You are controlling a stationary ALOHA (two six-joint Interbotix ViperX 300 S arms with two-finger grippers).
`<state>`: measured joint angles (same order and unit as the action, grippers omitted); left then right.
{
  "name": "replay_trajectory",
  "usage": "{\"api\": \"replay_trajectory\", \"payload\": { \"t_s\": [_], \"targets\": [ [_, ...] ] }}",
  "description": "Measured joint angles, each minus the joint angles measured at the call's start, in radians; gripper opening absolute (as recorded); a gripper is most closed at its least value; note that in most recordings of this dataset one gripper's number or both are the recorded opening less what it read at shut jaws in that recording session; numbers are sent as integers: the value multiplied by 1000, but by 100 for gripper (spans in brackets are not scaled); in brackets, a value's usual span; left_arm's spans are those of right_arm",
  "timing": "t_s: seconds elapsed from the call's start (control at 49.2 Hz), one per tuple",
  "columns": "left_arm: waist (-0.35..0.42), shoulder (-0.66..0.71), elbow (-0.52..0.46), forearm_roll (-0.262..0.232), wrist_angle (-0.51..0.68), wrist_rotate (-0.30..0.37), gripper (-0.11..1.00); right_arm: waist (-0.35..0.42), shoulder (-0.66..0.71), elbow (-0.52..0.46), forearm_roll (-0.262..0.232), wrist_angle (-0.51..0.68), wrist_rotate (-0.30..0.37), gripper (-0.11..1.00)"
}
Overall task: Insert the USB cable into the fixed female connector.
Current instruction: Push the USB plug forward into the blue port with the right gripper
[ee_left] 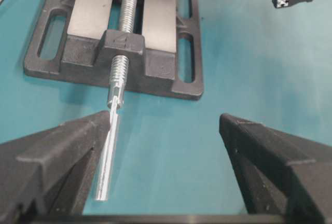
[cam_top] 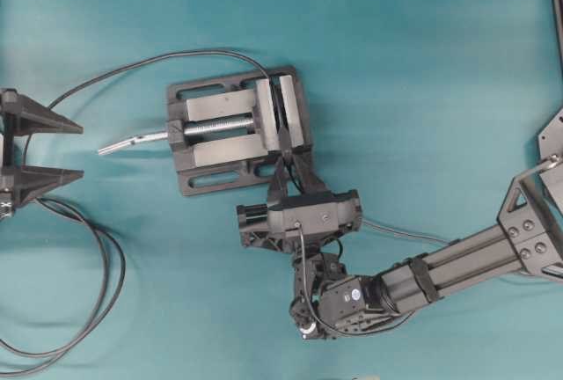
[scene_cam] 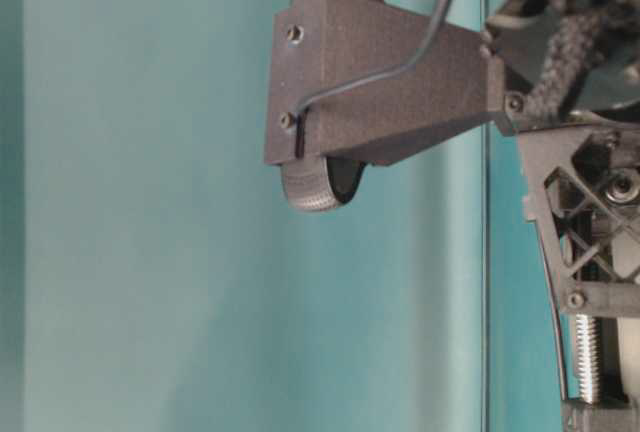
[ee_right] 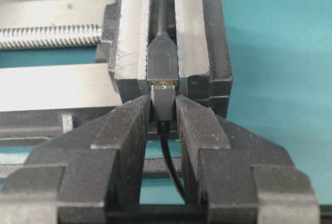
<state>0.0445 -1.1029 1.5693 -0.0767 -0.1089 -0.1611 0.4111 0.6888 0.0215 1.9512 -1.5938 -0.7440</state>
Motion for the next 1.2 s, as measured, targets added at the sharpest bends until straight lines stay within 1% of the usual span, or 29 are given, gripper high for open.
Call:
{"api": "replay_trajectory", "payload": {
  "t_s": [0.488,0.793,1.037,1.2],
  "targets": [
    [0,-2,0,-2,0,0,100,-21,2,0,-12,6,-26,21],
    [0,-2,0,-2,0,0,100,-23,2,5,-15,6,-26,21],
    [-2,-3,0,0,0,0,100,-26,2,5,-35,17,-28,21],
    [-2,-2,0,0,0,0,100,-29,2,6,-35,18,-28,21]
  ]
}}
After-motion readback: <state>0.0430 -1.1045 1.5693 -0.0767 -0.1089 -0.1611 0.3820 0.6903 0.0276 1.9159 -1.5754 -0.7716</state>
